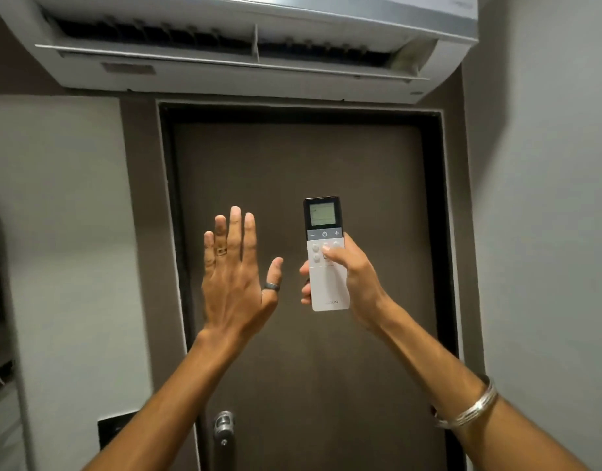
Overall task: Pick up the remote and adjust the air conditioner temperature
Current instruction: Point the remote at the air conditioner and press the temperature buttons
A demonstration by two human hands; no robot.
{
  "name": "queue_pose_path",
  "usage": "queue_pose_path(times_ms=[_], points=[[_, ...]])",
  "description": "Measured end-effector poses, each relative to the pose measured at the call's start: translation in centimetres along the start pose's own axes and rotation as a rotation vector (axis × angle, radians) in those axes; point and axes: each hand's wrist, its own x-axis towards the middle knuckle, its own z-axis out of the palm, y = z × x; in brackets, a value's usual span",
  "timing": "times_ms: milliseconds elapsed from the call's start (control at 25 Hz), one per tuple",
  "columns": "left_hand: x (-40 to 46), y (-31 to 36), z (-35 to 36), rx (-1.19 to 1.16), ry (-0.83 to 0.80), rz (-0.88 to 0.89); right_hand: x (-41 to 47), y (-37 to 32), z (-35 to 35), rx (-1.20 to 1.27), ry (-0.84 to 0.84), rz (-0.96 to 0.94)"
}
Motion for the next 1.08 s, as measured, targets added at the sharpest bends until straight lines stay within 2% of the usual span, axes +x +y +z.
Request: queue_pose_path(times_ms=[480,1080], points=[[1.1,1.3,0.1,0.0,0.032,0.029,-0.3,-1.0,-0.9,-0.039,0.146,-0.027],[2.5,2.5,-0.5,0.008,0.032,0.05,-0.9,-2.9,-1.8,-0.035,0.194,-0.092]])
